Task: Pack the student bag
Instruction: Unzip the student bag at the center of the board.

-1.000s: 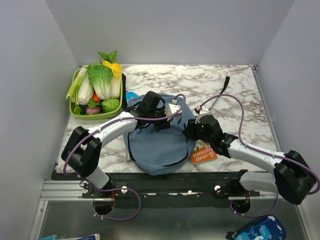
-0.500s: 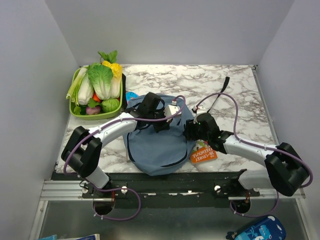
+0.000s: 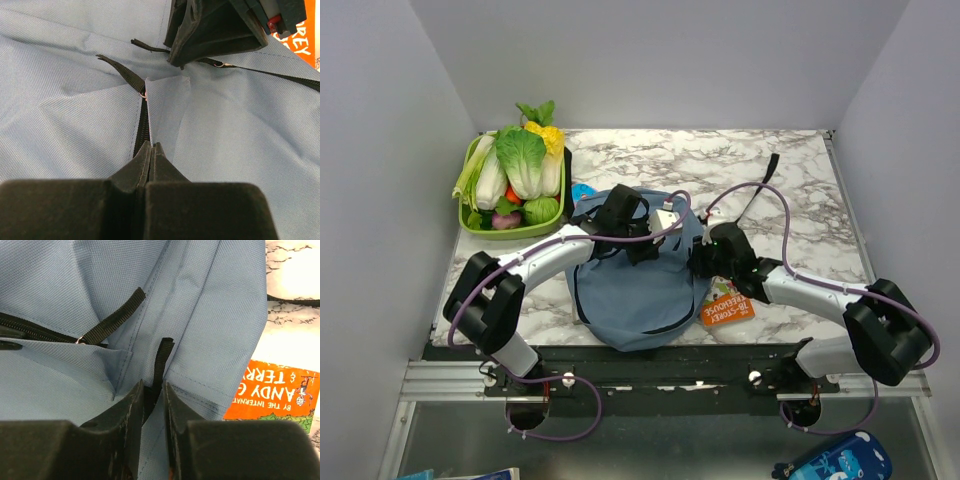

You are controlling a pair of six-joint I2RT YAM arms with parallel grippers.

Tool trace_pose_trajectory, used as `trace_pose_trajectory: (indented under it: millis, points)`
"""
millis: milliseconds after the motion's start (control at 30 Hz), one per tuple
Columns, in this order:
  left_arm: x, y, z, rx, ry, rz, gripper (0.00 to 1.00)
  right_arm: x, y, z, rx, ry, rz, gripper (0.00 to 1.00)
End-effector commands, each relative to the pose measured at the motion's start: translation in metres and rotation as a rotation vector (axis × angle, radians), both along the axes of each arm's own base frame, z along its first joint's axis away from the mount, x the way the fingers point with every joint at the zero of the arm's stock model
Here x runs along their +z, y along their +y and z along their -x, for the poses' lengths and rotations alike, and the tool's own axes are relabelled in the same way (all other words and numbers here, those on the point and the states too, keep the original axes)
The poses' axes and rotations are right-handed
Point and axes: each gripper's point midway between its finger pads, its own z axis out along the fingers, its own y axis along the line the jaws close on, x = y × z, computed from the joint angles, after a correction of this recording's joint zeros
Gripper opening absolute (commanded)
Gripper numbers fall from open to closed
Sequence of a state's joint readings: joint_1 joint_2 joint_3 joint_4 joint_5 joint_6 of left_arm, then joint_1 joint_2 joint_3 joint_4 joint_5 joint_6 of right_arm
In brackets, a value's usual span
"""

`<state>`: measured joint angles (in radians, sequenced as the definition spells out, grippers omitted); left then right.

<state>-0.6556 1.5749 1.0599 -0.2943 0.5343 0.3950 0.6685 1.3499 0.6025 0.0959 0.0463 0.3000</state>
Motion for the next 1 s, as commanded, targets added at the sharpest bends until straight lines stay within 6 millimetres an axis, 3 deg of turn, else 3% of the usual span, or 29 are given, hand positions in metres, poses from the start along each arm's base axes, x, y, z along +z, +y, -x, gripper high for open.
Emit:
trace_pose_trajectory:
  millis: [0,167,400,700,967]
  points:
    - [-0.001,-0.005,0.001,-0.014,0.028,0.019,0.00,0.004,0.012,0.001,0.044,-0.006,-0.017,0.23]
    - [-0.005,-0.004,-0.002,0.000,0.029,0.010,0.00,0.008,0.015,0.006,0.057,-0.013,-0.026,0.01]
    - [-0.007,-0.008,-0.017,0.076,0.028,0.017,0.00,0.028,0.011,0.016,0.039,-0.027,-0.076,0.01]
    - [-0.009,-0.011,-0.029,0.146,0.012,0.021,0.00,0.047,0.005,0.043,0.023,-0.021,-0.179,0.01]
    - [-0.010,-0.017,-0.033,0.194,0.010,0.032,0.00,0.057,0.023,0.073,0.130,0.019,-0.266,0.01]
